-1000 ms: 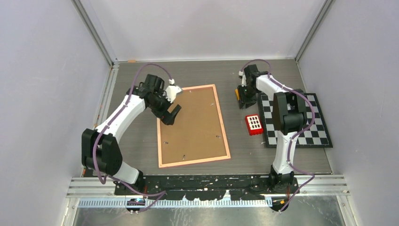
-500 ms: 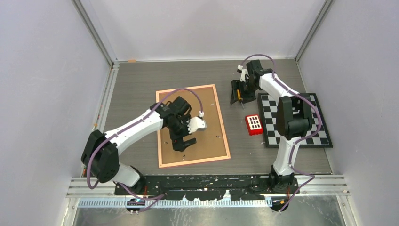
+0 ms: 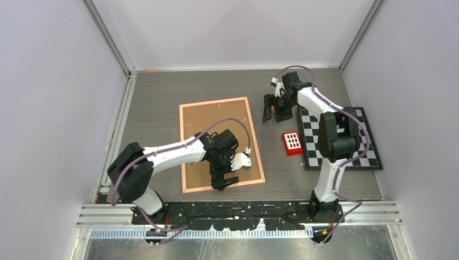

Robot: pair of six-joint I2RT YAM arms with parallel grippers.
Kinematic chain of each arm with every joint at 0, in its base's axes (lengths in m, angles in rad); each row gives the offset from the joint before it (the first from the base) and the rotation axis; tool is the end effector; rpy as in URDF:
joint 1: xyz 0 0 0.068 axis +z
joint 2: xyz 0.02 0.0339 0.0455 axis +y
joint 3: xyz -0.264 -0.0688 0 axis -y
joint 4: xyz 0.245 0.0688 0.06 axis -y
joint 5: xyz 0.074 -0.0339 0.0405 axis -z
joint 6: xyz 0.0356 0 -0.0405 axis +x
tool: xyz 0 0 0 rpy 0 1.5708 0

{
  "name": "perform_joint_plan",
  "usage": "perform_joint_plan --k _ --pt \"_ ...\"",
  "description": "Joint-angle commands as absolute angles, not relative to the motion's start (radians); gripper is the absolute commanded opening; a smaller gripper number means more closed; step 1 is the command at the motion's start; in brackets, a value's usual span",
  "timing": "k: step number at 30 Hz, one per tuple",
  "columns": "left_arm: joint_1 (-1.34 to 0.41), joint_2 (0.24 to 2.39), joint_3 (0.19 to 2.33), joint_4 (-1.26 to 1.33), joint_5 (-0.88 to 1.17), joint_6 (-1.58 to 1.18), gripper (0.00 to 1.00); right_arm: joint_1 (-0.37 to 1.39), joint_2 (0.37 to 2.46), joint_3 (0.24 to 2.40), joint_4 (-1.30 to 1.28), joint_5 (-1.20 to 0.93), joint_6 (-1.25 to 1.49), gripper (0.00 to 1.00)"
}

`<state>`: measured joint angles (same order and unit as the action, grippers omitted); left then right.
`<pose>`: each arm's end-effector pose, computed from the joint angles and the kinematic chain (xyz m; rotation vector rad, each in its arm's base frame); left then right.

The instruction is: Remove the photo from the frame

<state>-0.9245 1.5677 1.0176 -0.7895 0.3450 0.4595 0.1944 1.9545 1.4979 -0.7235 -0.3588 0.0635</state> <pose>0.1614 -0.2340 0.1959 1.9232 2.2274 -0.5775 0.3960 0.0907 0.2049 -0.2780 2.7349 0.5640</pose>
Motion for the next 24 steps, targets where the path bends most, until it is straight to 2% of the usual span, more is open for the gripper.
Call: perform_joint_plan --k 1,5,8,13,17,18,20,24 --pt "-0.964 1.582 0.989 -0.683 0.337 0.425 1.0 0.199 1.867 1.521 -0.678 -0.32 0.067 0.8" --pt "-0.977 1.6 0.962 -0.634 0.231 0.432 1.0 0.198 1.831 1.509 -0.628 -0.263 0.033 0.98" --pt "-0.994 1.614 0.929 -0.617 0.209 0.453 1.0 0.199 1.809 1.508 -0.587 -0.219 0.005 1.0" --pt "-1.013 1.593 0.855 -0.543 0.056 0.51 1.0 0.198 1.725 1.459 -0.446 -0.117 -0.026 1.0" --pt "-1.002 1.553 0.792 -0.492 -0.034 0.631 1.0 0.199 1.689 1.454 -0.403 -0.039 0.061 1.0" --pt "-0.994 1.547 0.782 -0.485 -0.045 0.654 1.0 0.196 1.692 1.464 -0.42 -0.048 0.079 1.0" --pt "-0.951 1.545 0.784 -0.484 -0.056 0.683 0.99 0.178 1.711 1.497 -0.48 -0.199 0.066 1.0" --pt "-0.808 1.576 0.842 -0.506 -0.013 0.678 0.91 0.168 1.758 1.537 -0.603 -0.429 0.069 1.0"
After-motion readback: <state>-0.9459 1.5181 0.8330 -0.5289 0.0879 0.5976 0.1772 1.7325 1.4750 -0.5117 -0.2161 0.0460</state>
